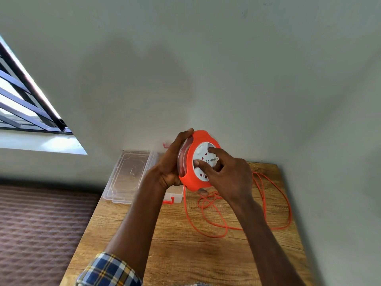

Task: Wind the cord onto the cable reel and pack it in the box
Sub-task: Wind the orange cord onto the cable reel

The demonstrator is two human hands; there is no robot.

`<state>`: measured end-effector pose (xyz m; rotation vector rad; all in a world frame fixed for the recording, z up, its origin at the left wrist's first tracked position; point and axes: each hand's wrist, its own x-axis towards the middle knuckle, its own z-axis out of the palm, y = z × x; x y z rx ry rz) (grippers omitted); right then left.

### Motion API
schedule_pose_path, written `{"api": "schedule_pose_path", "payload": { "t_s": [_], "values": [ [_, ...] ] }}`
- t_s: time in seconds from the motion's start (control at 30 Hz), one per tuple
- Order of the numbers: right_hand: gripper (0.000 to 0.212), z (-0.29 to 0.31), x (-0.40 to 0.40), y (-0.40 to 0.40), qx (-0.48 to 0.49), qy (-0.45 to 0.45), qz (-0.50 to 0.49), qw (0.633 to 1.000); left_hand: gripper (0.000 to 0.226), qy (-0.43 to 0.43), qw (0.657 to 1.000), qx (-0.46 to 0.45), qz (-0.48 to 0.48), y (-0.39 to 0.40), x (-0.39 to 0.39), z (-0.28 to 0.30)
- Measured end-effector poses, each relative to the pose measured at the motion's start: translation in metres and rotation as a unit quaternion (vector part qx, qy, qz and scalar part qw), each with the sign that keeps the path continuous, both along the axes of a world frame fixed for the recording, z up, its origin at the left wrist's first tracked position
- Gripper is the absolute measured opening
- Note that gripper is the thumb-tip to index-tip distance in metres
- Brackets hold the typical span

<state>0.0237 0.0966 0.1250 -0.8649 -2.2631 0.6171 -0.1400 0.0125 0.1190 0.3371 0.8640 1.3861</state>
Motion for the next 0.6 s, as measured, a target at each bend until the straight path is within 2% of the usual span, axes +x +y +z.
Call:
{"api": "schedule_pose_path", "payload": {
  "t_s": [0.1,0.23,0.4,0.6],
  "values": [
    [0.037,0.000,0.008,0.010,0.001,0.040,0.094,0.995,0.071,-0.010,1.000,0.009,0.008,-0.002,-0.002,0.002],
    [0.053,0.000,0.012,0.024,-0.034,-0.002,0.215,0.976,0.073,-0.020,0.999,0.024,0.010,-0.001,-0.004,0.001],
    [0.053,0.001,0.014,0.029,-0.041,-0.033,0.256,0.965,0.076,-0.029,0.999,0.017,-0.009,-0.001,-0.005,-0.006],
    [0.060,-0.004,0.012,0.024,0.002,-0.036,0.203,0.979,0.072,-0.038,0.999,0.018,0.010,0.000,-0.001,-0.001]
  ]
}}
